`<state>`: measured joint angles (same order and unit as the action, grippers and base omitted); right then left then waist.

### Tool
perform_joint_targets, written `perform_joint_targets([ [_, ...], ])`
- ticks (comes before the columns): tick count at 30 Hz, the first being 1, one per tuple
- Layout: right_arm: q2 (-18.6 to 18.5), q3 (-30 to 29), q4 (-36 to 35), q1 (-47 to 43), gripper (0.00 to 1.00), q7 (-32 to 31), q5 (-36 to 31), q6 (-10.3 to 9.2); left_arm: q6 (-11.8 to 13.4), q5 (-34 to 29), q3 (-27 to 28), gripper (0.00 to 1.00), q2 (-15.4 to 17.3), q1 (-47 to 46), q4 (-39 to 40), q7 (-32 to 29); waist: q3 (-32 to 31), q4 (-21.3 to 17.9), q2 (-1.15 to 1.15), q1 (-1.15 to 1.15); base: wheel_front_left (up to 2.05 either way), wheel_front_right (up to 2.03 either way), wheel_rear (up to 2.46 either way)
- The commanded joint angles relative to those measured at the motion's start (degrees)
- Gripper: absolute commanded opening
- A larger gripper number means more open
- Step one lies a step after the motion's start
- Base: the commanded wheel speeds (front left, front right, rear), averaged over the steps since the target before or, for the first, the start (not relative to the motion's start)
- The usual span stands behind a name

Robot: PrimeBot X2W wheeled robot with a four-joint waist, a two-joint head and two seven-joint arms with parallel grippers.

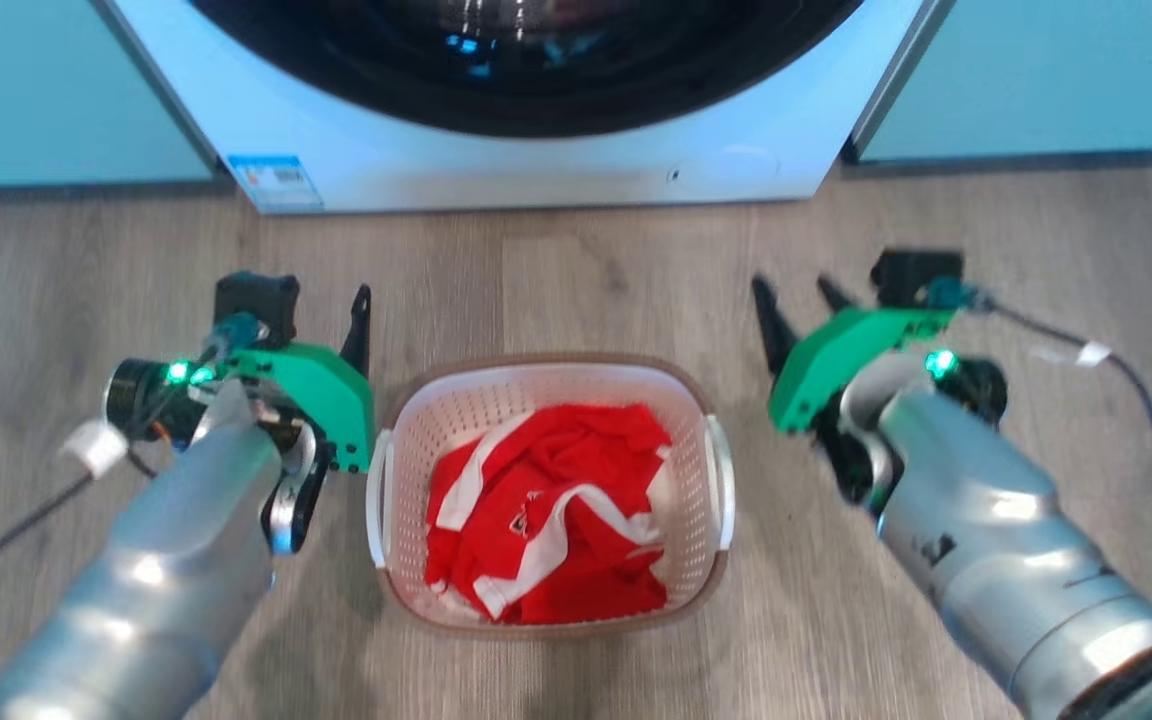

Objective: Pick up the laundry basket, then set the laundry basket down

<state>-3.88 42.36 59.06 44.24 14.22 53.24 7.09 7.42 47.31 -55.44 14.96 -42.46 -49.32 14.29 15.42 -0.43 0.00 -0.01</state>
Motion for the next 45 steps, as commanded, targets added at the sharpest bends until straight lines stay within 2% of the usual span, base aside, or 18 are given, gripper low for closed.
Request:
perform_joint_targets([
  [1, 1.0, -4.8, -4.4, -0.6, 1.0, 0.7, -4.4, 0.4, 1.9, -3.3, 5.8, 1.0, 3.4, 3.2, 6.3, 0.7, -3.2, -1.2, 0.0, 0.01, 0.0, 0.0, 0.0],
  [5, 1.0, -15.9, -16.0, -6.6, 1.0, 0.8, -14.4, 0.4, 4.7, -11.1, 15.5, 1.0, 5.3, 10.8, 19.5, 0.7, -5.5, -1.5, 0.0, 0.01, 0.0, 0.0, 0.0],
  [6, 1.0, -15.9, -16.0, -6.6, 1.0, 0.8, -14.4, 0.4, 4.7, -11.1, 15.5, 1.0, 5.3, 10.8, 19.5, 0.7, -5.5, -1.5, 0.0, 0.01, 0.0, 0.0, 0.0],
  [9, 1.0, -20.1, -24.8, -12.4, 1.0, 0.8, -18.9, 0.4, 5.2, -15.0, 22.4, 1.0, 4.4, 16.5, 27.9, 0.7, -7.1, -1.7, 0.0, 0.01, 0.0, 0.0, 0.0],
  [15, 1.0, -24.1, -37.4, -20.2, 1.0, 0.8, -23.2, 0.4, 4.4, -24.3, 31.9, 1.0, 2.0, 26.2, 40.8, 0.7, -9.4, -2.6, 0.0, 0.01, 0.0, 0.0, 0.0],
  [16, 1.0, -25.1, -41.2, -22.3, 1.0, 0.8, -24.7, 0.4, 3.7, -26.8, 34.2, 1.0, 0.8, 29.3, 43.9, 0.7, -9.8, -2.8, 0.0, 0.01, 0.0, 0.0, 0.0],
  [21, 1.0, -26.8, -48.8, -28.1, 1.0, 0.8, -27.3, 0.4, 1.5, -31.1, 38.8, 1.0, -2.7, 36.1, 49.1, 0.7, -11.2, -2.8, 0.0, 0.01, 0.0, 0.0, 0.0],
  [24, 1.0, -27.8, -51.3, -31.3, 1.0, 0.8, -28.2, 0.4, -0.1, -32.4, 41.3, 1.0, -5.0, 39.4, 51.0, 0.7, -11.7, -2.7, 0.0, 0.01, 0.0, 0.0, 0.0],
  [29, 1.0, -28.3, -53.3, -35.2, 1.0, 0.8, -29.8, 0.4, -4.1, -33.4, 44.6, 1.0, -9.1, 44.0, 52.3, 0.7, -12.4, -2.6, 0.0, 0.01, 0.0, 0.0, 0.0],
  [34, 1.0, -27.7, -53.6, -38.1, 1.0, 0.8, -30.1, 0.4, -6.7, -36.5, 46.9, 1.0, -11.0, 46.2, 53.2, 0.7, -13.0, -2.3, 0.0, 0.01, 0.0, 0.0, 0.0],
  [45, 1.0, -27.6, -54.6, -38.7, 1.0, 0.8, -32.3, 0.4, -7.9, -41.6, 47.9, 1.0, -12.0, 46.1, 55.1, 0.7, -12.6, -1.9, 0.0, 0.01, 0.0, 0.0, 0.0],
])
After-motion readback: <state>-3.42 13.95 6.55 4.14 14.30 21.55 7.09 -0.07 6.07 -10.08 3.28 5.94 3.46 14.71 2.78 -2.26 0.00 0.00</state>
